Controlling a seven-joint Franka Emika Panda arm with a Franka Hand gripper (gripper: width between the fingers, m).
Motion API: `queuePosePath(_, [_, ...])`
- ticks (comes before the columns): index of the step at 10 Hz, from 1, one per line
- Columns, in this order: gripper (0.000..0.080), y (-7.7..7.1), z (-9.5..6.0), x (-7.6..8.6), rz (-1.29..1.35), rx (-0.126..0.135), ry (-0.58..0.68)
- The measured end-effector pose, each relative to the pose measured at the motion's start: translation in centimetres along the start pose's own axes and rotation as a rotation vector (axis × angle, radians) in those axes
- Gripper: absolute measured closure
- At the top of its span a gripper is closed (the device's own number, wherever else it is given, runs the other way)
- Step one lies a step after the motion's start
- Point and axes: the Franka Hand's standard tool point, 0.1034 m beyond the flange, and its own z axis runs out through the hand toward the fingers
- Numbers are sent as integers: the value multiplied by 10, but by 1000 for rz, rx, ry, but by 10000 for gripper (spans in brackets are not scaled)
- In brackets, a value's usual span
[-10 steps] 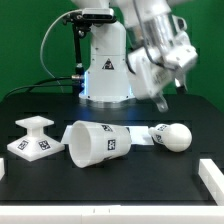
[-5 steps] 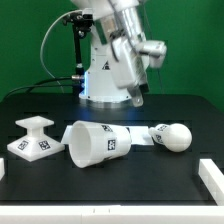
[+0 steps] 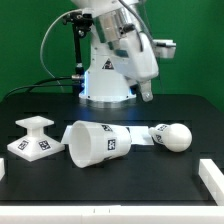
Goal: Assemble lamp
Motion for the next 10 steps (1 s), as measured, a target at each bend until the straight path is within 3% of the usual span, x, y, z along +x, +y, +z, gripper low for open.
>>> queuePosePath(2, [100,10,-20,30,-230,27,12])
queuePosePath(3, [100,16,-24,51,-374,19,28])
queuePosePath(4, [100,18,-27,65,-480,-6,47])
queuePosePath(5, [100,14,-27,64,-528,-8,54])
queuePosePath(6, [100,10,-26,51,-549,-5,48])
queuePosePath(8, [100,11,-26,53,-711,-11,48])
queuePosePath(10, [100,23,-25,63,-980,-61,52])
